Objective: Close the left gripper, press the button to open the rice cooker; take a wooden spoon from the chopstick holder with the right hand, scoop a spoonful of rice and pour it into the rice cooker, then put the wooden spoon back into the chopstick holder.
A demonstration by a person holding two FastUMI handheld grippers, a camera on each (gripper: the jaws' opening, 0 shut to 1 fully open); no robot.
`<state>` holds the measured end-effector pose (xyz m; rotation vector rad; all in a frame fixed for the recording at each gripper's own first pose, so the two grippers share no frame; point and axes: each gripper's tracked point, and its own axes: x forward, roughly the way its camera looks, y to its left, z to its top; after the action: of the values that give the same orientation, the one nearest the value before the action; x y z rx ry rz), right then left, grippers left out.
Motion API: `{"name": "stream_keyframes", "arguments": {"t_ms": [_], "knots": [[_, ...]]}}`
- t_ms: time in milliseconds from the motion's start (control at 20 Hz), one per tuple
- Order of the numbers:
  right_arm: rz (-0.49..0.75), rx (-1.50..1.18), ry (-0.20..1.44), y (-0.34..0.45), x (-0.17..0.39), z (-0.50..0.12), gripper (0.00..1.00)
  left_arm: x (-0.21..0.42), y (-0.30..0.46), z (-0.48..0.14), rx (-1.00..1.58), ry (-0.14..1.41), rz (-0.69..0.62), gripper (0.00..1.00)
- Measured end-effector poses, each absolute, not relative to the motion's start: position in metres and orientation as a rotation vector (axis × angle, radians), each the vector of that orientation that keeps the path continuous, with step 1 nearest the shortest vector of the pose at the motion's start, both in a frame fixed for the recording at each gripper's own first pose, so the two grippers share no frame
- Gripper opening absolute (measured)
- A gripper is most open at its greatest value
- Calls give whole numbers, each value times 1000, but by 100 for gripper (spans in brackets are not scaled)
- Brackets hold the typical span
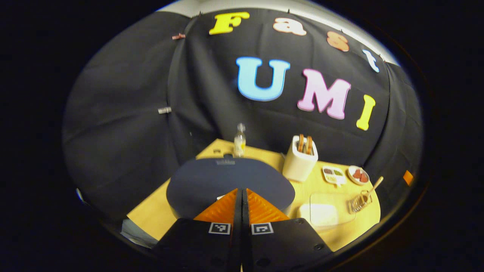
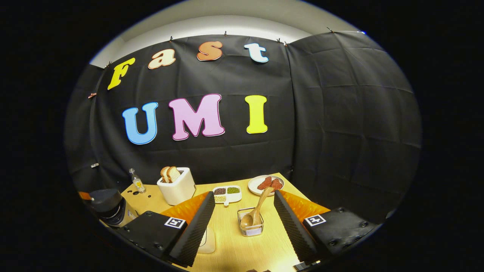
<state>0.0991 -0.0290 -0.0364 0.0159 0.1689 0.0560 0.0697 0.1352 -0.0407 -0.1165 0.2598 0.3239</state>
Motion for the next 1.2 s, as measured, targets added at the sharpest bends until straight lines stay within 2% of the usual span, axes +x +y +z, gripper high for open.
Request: {"name": "stream_keyframes", "arguments": {"t_ms": [150,250,350,400,600,700,850,1050,1200], "knots": [[58,20,174,-37,116,-38,98,68,139,28,-28,95,400,7],[56,27,181,-45,126,-42,98,61,133,36,-8,88,429,8],[48,31,197,-53,138,-50,98,62,118,30,-31,93,416,13],[46,37,214,-57,142,-57,98,64,107,27,-71,91,387,19],[39,65,298,-69,161,-87,99,59,93,-21,-241,199,403,64],[42,82,341,-75,170,-102,99,55,76,-23,-284,203,378,67],[39,121,401,-83,192,-126,98,50,52,-22,-277,203,338,94],[52,187,492,-84,219,-161,98,48,25,-28,-255,216,347,95],[76,217,549,-80,235,-190,99,44,10,-54,-225,273,375,95]]}}
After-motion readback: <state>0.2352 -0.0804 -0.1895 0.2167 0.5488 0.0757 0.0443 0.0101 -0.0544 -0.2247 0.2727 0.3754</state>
